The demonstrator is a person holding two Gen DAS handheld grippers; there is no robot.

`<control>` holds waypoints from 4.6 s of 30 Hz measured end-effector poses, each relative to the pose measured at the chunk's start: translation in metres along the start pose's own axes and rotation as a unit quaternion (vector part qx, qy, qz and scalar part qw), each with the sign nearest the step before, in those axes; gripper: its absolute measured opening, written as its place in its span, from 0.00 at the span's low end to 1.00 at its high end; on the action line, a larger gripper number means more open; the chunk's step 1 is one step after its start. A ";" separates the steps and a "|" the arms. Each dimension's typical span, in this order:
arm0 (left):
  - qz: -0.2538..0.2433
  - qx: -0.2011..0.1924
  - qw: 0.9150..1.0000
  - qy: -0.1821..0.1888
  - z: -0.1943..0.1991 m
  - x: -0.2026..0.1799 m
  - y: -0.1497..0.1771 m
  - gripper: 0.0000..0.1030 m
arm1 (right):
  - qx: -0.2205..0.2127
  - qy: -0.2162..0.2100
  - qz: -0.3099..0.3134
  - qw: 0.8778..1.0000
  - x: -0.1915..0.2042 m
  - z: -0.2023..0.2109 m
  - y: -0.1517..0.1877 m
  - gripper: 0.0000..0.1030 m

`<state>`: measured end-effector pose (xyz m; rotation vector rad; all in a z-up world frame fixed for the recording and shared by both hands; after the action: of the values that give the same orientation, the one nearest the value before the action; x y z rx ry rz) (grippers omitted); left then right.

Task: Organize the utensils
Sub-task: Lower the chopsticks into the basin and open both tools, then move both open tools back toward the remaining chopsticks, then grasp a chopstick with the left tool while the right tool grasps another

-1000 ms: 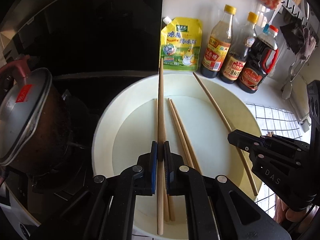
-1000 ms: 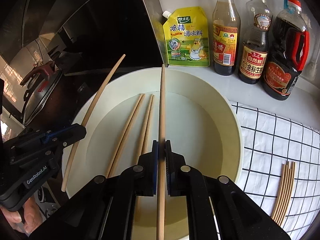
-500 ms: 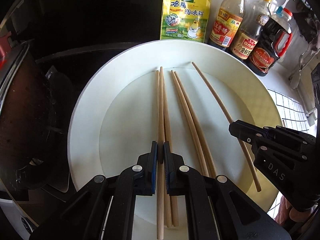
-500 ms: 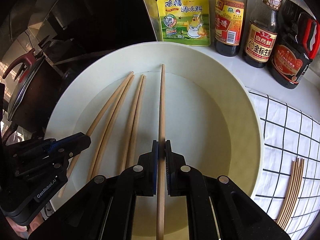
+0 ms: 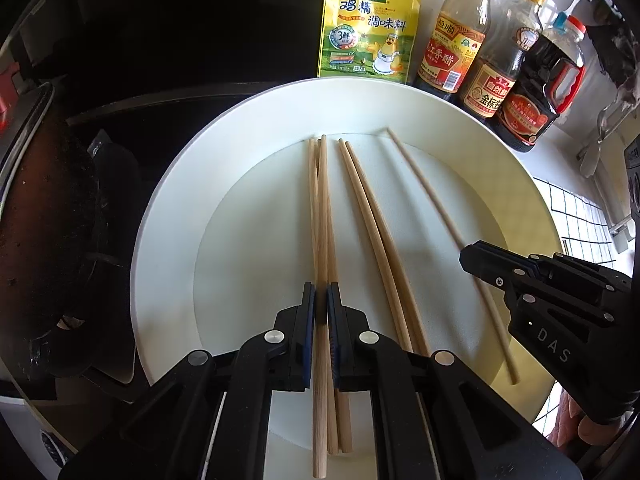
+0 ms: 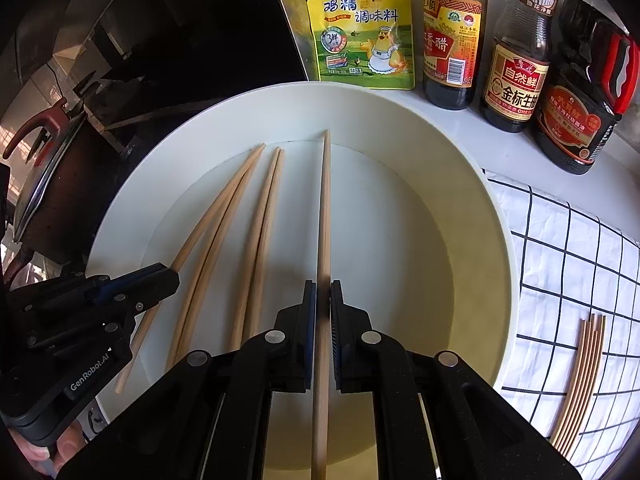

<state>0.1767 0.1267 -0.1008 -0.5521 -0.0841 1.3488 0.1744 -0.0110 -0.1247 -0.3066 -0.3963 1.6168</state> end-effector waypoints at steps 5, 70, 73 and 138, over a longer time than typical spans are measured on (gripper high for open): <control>-0.002 -0.005 1.000 -0.004 0.007 -0.002 0.000 0.12 | -0.011 0.000 -0.004 1.000 -0.004 0.010 0.003 0.19; -0.071 -0.061 0.995 0.021 0.062 -0.156 0.063 0.84 | -0.083 0.043 -0.115 0.989 -0.154 0.141 0.118 0.40; -0.071 -0.059 0.995 0.027 0.058 -0.166 0.067 0.84 | -0.081 0.048 -0.116 0.989 -0.164 0.142 0.124 0.41; -0.095 0.000 0.995 0.027 -0.027 -0.237 0.113 0.87 | 0.024 0.134 -0.071 0.988 -0.220 0.050 0.186 0.56</control>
<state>0.0290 -0.0911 -0.1122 -0.5662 -0.0894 1.1473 0.0038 -0.2446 -0.1685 -0.4434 -0.1704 1.4202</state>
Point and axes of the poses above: each gripper's, at about its wrist camera, not at the fingertips, and z roughly against the way its jaws point, x to its left, y to its underside, the point moved 2 cm from there along -z, roughly the way its jaws point, and after that the axes turned 12 degrees about y, right-handed, at the moved point
